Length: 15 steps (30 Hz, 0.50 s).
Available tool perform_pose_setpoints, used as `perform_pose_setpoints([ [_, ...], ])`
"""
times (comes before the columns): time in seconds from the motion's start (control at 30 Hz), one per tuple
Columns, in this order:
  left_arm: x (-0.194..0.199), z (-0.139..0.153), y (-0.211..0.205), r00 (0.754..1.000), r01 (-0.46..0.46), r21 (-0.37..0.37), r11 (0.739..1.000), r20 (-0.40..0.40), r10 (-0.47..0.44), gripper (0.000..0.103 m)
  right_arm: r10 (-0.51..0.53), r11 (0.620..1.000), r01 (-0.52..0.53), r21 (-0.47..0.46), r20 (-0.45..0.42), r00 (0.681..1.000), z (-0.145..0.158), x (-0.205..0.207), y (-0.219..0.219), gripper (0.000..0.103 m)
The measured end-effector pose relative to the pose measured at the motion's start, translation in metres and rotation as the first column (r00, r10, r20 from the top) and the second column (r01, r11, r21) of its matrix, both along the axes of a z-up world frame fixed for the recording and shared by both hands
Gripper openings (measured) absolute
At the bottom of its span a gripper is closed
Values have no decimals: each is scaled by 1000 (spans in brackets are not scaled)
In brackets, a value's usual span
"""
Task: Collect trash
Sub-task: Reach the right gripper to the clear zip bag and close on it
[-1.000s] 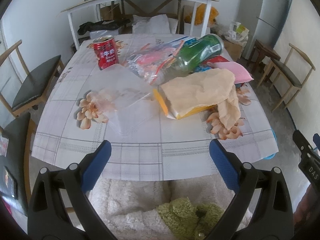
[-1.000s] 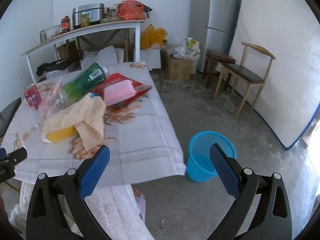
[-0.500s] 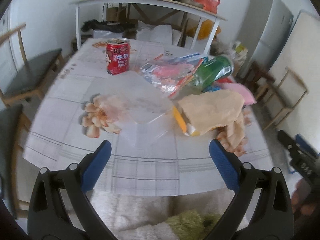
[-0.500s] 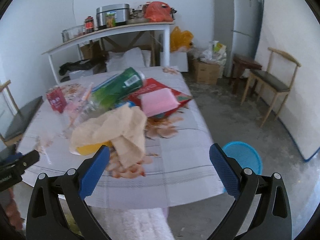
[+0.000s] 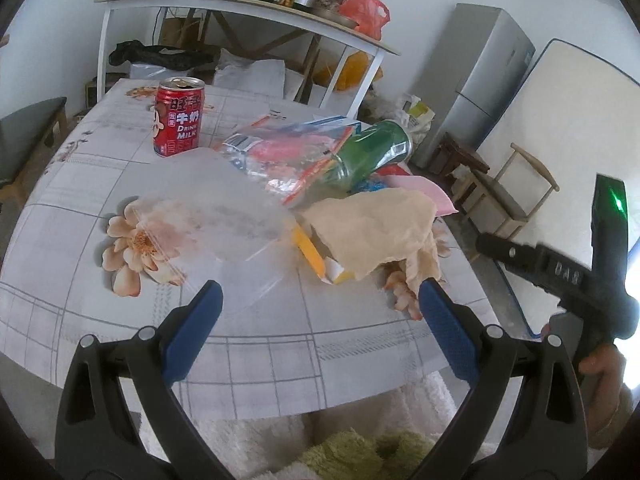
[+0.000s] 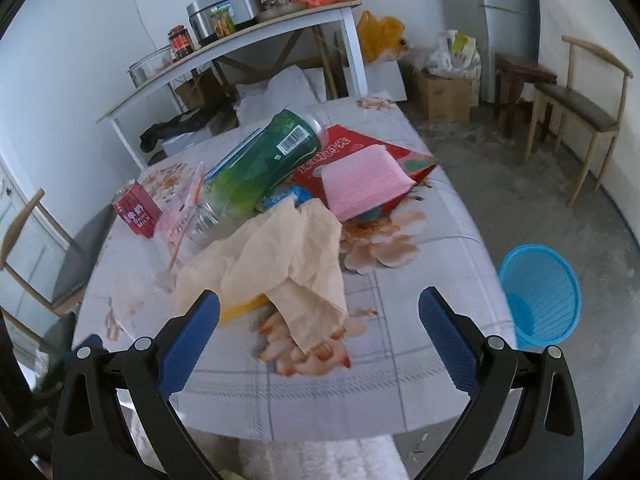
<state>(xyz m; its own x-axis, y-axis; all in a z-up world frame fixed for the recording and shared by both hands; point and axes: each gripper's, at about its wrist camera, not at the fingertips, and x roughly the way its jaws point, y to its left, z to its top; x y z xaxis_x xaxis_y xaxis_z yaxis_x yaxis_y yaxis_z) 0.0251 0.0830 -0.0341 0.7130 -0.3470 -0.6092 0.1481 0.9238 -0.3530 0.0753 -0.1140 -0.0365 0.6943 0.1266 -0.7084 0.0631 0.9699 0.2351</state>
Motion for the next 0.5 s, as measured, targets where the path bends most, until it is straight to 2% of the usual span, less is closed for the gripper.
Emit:
perform_pose_setpoints([
  [0.17,5,5,11,998,-21,19,1000,63,20,94,52,998,-52,23,24,998,6,21,10,97],
  [0.3,10,13,24,991,-48,48,998,124,41,94,134,979,-144,147,77,988,17,37,19,97],
  [0.4,17,14,33,988,-78,56,995,141,70,94,202,935,-215,283,75,977,19,55,32,88],
  [0.47,23,13,36,987,-90,62,994,136,81,94,237,912,-244,330,63,970,17,66,42,77],
  [0.5,27,12,39,987,-100,67,993,132,90,94,258,900,-261,349,57,965,15,73,49,75],
])
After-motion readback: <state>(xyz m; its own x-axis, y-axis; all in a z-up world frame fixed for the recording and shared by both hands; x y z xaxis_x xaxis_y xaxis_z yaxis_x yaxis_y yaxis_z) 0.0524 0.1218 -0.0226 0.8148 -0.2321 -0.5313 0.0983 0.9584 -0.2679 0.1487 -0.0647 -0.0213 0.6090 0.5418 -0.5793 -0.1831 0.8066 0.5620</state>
